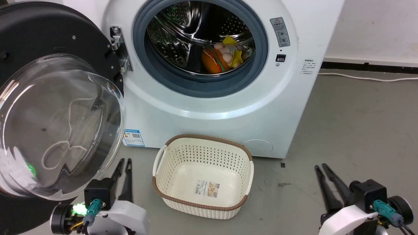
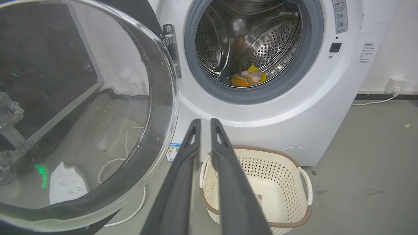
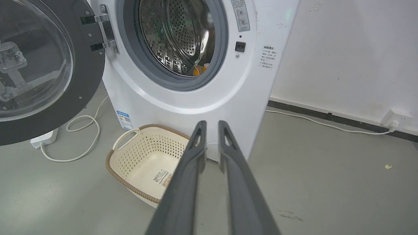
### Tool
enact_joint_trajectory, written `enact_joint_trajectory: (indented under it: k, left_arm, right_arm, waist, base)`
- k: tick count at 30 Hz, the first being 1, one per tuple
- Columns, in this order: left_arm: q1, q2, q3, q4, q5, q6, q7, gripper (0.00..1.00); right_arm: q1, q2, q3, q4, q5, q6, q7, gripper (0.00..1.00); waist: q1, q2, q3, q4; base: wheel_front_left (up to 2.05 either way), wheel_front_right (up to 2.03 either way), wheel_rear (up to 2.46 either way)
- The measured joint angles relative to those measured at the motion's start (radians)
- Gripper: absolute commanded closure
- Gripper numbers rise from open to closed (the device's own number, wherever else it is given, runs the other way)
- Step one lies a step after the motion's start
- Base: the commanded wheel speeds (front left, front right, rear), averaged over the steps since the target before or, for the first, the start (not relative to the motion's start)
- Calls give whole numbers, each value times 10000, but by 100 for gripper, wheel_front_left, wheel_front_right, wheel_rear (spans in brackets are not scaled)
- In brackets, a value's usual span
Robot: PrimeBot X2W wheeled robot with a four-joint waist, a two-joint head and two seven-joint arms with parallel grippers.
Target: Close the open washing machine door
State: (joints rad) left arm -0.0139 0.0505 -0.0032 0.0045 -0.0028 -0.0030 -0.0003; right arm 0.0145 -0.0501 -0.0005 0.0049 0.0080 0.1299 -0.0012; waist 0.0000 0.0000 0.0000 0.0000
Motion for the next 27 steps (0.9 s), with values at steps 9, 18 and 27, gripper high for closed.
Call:
enact_joint_trajectory:
  k: [9,18,27]
  left_arm:
    - [-1,0,-27,-4,-4,-2,-107,0]
    - [-1,-2,-35,-10,-6,-15,-288,0]
    - [-1,-2,-48,-25,-19,-81,-466,0]
  right_arm:
    - [0,0,-92,21,109,0,-107,0]
    - [5,0,-84,54,205,0,-299,0]
    - [16,0,-6,100,362,0,-464,0]
  waist:
    - [0,0,15,23]
    - [0,0,4,225]
    - [0,0,-27,735]
  base:
    - [0,0,0]
    - [0,0,0]
    - [0,0,0]
